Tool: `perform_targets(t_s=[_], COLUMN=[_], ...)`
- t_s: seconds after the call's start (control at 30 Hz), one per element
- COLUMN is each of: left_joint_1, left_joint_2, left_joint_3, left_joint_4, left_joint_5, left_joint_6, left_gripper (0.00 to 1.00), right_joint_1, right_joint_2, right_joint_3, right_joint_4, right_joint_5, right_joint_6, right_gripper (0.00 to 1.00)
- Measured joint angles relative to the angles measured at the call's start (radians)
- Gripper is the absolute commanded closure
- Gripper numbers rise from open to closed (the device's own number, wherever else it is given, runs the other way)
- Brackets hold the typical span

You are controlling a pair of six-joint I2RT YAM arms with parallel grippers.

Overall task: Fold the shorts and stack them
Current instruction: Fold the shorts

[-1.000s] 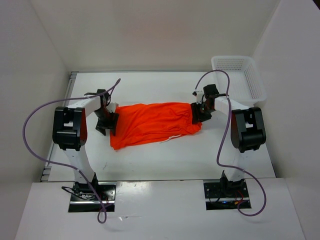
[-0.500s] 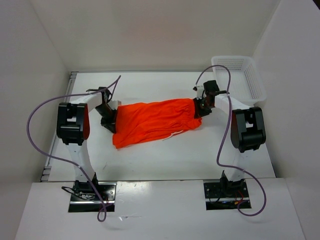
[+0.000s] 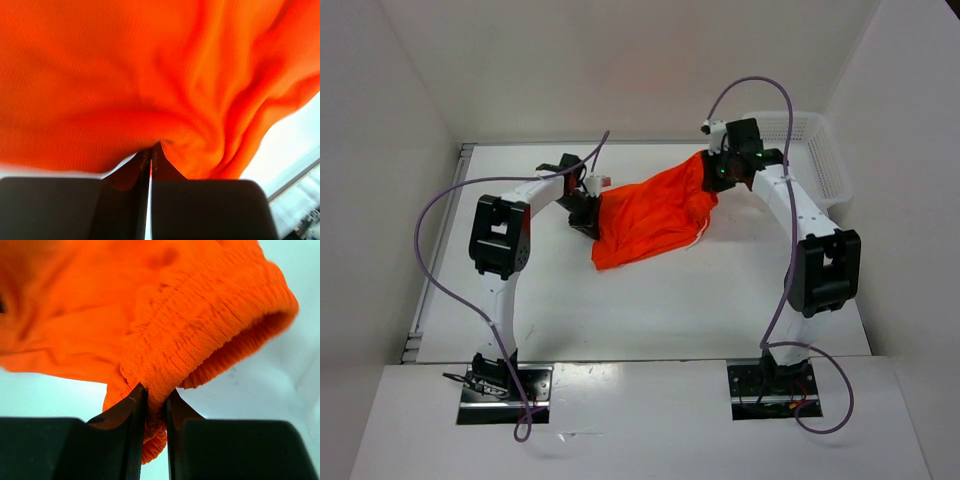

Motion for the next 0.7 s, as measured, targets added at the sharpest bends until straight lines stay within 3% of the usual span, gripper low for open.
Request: perform_targets(t_s=[0.23, 0.4, 0.7], left_joint_1=[0.008, 0.010, 0.029], left_joint_2=[0.005, -0.023, -0.031], left_joint_3=[0.012, -0.034, -0.046], left_joint_4=[0.033, 0.066, 0.078], left_joint_5=[-0.009, -0.018, -0.019], left_joint_6=[0.000, 0.000, -0.002], left_gripper=[1.00, 1.00, 1.00], right_joint_1=[0.277, 0.459, 0.521], right_joint_2=[0.017, 0.135, 0.372], right_joint_3=[0.103, 0.175, 0.327], right_joint_4=[-0.007, -0.010, -0.011], right_joint_5=[0.048, 0.082, 0.135], right_joint_6=[0.009, 0.001, -0.012], right_gripper=[1.00, 1.00, 1.00])
